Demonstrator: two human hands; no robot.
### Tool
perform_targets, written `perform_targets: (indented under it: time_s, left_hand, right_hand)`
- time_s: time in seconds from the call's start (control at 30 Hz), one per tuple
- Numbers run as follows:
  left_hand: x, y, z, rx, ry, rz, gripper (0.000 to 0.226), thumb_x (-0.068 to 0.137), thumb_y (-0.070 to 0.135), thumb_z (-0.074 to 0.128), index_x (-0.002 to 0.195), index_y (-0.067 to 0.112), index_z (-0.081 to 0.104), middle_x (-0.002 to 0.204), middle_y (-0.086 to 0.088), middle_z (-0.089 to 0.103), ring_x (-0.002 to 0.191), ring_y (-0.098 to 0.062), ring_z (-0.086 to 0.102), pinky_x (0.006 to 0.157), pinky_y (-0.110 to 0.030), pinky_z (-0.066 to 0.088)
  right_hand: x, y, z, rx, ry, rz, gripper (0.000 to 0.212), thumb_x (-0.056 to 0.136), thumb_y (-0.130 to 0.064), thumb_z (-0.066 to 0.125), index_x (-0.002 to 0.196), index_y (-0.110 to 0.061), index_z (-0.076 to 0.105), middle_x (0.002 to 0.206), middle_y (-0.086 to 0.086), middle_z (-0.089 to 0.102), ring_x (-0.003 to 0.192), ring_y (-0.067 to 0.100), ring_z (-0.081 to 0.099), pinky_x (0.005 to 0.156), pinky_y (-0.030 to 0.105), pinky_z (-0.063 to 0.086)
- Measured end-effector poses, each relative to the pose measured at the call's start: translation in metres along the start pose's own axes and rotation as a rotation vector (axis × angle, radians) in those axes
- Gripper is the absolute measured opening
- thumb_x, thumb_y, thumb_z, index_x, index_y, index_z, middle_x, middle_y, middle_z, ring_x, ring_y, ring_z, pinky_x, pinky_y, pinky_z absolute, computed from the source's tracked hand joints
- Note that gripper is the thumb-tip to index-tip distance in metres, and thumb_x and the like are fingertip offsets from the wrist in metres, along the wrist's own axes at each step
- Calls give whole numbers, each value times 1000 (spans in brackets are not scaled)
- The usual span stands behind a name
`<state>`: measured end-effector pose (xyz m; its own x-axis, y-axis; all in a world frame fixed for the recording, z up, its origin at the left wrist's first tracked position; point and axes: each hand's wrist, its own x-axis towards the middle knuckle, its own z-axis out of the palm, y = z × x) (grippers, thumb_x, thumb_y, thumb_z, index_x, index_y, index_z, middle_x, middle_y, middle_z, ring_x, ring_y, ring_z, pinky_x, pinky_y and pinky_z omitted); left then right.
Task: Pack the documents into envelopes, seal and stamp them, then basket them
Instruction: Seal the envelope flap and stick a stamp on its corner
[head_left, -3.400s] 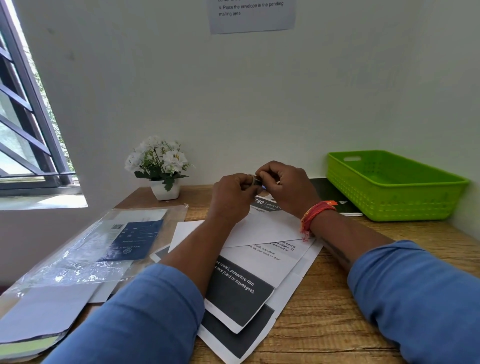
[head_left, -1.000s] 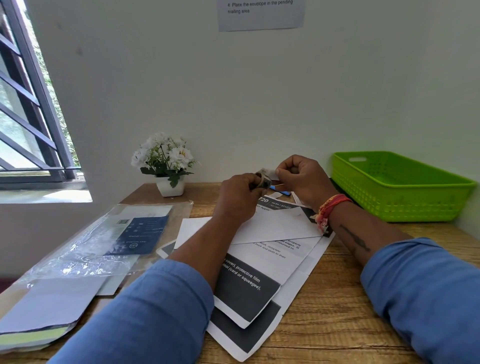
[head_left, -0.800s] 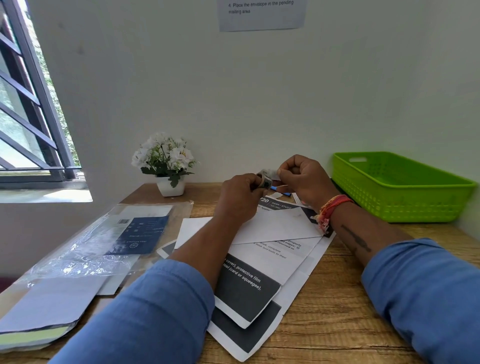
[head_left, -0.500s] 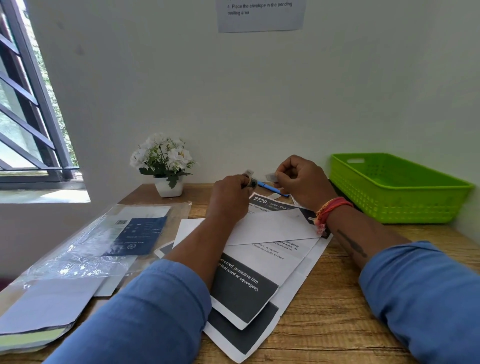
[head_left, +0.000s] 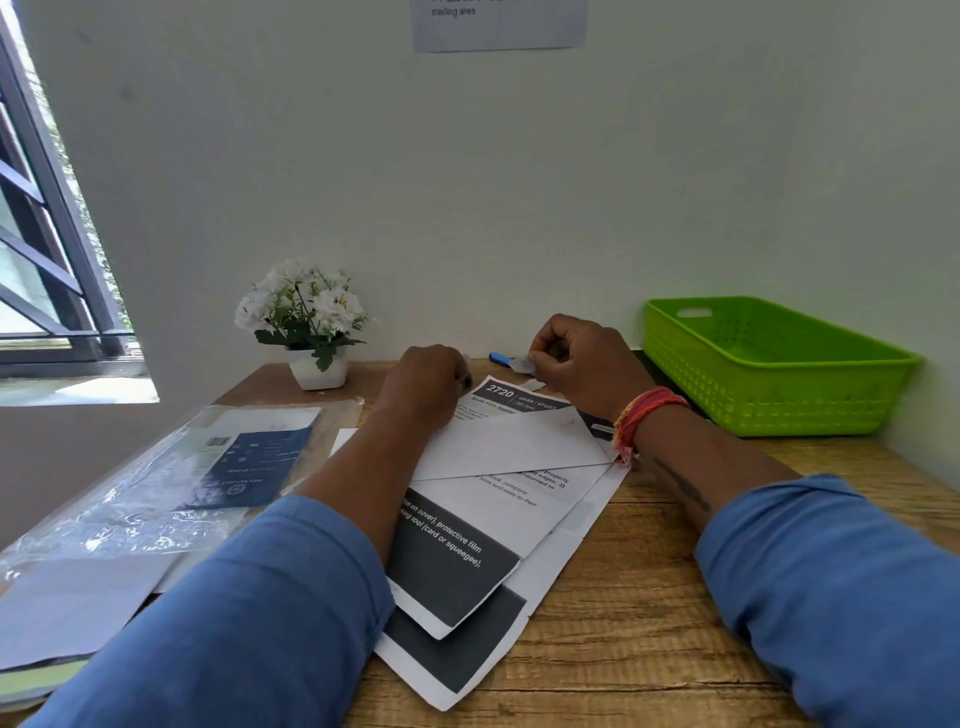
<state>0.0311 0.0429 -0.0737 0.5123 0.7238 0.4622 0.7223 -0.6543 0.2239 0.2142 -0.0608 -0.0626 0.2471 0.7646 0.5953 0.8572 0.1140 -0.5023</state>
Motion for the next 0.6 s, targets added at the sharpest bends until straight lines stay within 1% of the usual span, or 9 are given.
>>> perform_targets:
  time_s: [0.07,0.13,0.17,0.23,0.3,0.37,0.43,0.5,0.6]
  left_hand:
    - [1,0,2,23,0,1,24,95,6,54,106,13,74,106,-10,69,100,-29,61,70,-31,40]
    - [3,-1,2,38,9,0,26,94,6,55,110,14,74,108,-9,70,101,-29,61,72,-33,44]
    - [4,-2,2,39,14,-1,28,93,6,56,112,15,73,111,-9,70,103,-29,61,75,-34,47]
    - [4,-4,2,43,19,-8,31,91,5,59,117,16,73,114,-10,69,106,-29,61,83,-36,48]
    - [2,-5,3,57,8,-19,33,90,5,59,119,16,72,114,-11,67,106,-29,61,83,-34,46]
    - [0,-5,5,39,16,-28,32,92,6,58,120,16,70,115,-12,62,106,-30,60,83,-35,47]
    - [-4,1,3,-2,56,-26,28,94,10,58,119,18,69,116,-12,59,105,-31,60,86,-40,52]
    - [-7,15,-2,-54,69,25,23,95,15,57,112,21,72,111,-7,63,102,-28,61,87,-43,53]
    - [-18,43,-10,-117,-75,142,21,95,24,59,105,27,77,103,3,72,94,-20,63,85,-34,52]
  right_hand:
    - [-1,0,-3,-1,4,21,3,86,-17,67,86,-19,68,74,-6,70,69,11,67,54,10,44]
    - [-3,0,-5,8,-1,42,4,87,-16,66,85,-20,67,74,-7,71,69,9,68,54,10,45]
    - [-4,-1,-7,15,-1,50,5,87,-16,66,85,-20,67,74,-7,71,68,8,69,55,11,47]
    - [-8,0,-10,38,0,61,4,88,-17,67,86,-20,67,76,-5,72,71,12,70,60,20,55]
    - [-11,-1,-12,64,-6,74,2,88,-17,67,87,-19,68,79,-2,73,74,17,72,66,35,61]
    - [-15,-2,-14,85,-16,89,0,89,-18,68,88,-17,68,81,0,73,74,19,72,68,39,61]
    - [-18,-3,-16,94,-13,100,3,88,-19,69,88,-16,67,81,2,73,72,21,72,67,39,61]
    - [-20,-3,-20,76,-17,109,4,88,-19,69,86,-17,67,80,1,73,73,21,71,66,35,60]
    - [-24,-1,-24,-5,-52,107,6,86,-17,68,84,-22,67,77,-5,72,72,14,71,63,28,56]
